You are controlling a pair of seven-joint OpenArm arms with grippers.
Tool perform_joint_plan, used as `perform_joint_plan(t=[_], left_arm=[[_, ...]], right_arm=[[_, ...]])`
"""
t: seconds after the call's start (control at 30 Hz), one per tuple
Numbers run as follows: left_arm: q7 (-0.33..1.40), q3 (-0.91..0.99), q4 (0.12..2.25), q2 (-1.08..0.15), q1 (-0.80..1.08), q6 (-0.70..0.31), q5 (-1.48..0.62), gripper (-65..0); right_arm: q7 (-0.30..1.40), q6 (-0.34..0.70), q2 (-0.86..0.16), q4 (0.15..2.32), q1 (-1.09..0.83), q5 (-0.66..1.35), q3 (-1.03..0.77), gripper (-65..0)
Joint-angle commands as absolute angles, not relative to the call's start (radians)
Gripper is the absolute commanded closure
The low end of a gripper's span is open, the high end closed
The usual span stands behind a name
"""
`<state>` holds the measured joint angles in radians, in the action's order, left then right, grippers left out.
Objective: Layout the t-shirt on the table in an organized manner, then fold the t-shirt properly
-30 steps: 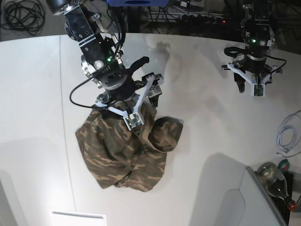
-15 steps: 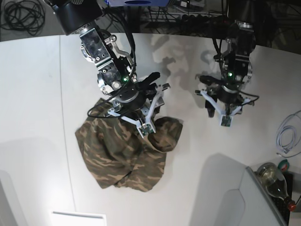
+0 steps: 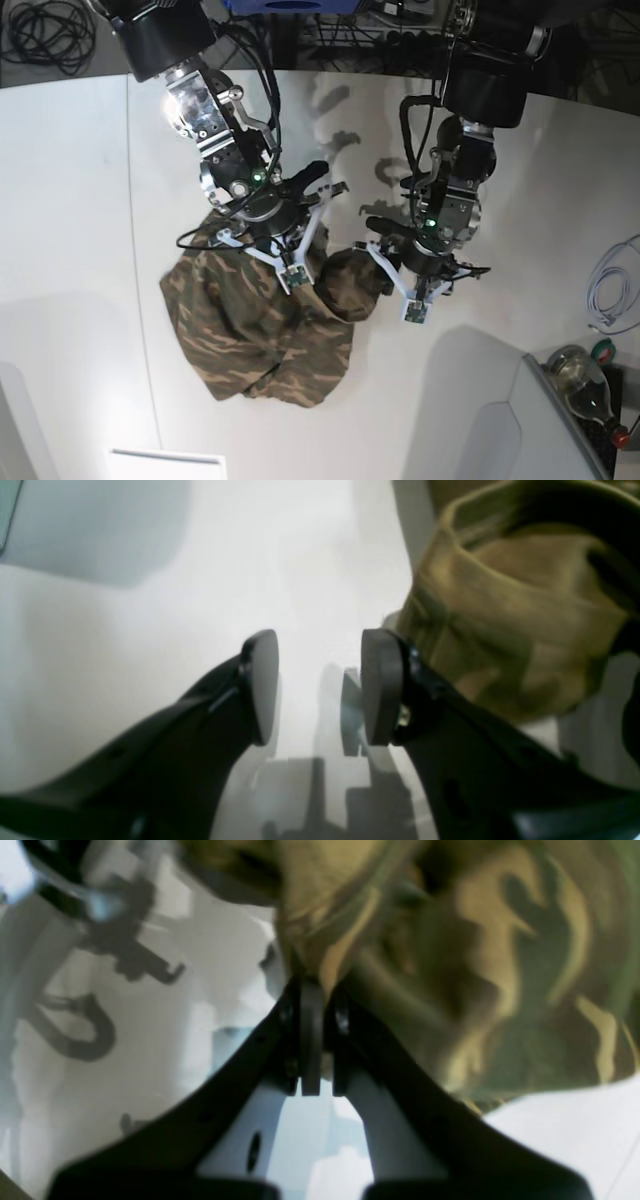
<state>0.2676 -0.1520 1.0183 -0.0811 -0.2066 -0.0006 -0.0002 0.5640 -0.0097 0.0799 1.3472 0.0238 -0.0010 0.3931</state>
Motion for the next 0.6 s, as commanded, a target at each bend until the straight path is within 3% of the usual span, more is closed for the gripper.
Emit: perform_joint_plan(t=[0.0, 0.17, 0.3, 0.43, 0.57], left_arm=[[0.229, -0.153, 1.000, -0.070, -0.239, -0.004, 0.004, -26.2], [0.188, -0.163, 0.889, -0.058, -0.274, -0.019, 0.004, -23.9], [0.193, -0.246, 0.955, -0.120, -0.239, -0.134, -0.001, 0.0], [0.196, -0.262, 1.023, -0.166, -0.208, -0.211, 0.004, 0.0], [0.196, -0.255, 1.121, -0.225, -0.148, -0.216, 0.004, 0.0]], right_arm=[[0.544, -0.012, 0.087, 1.374, 0.038, -0.002, 0.387, 0.0], [0.547, -0.012, 0.048, 1.438, 0.021, -0.001, 0.389, -0.5], [0.552, -0.012, 0.012, 1.517, -0.001, -0.004, 0.387, -0.3], [0.552, -0.012, -0.025, 1.563, -0.022, -0.004, 0.387, -0.3], [0.553, -0.012, -0.041, 1.604, -0.058, -0.004, 0.387, -0.3]])
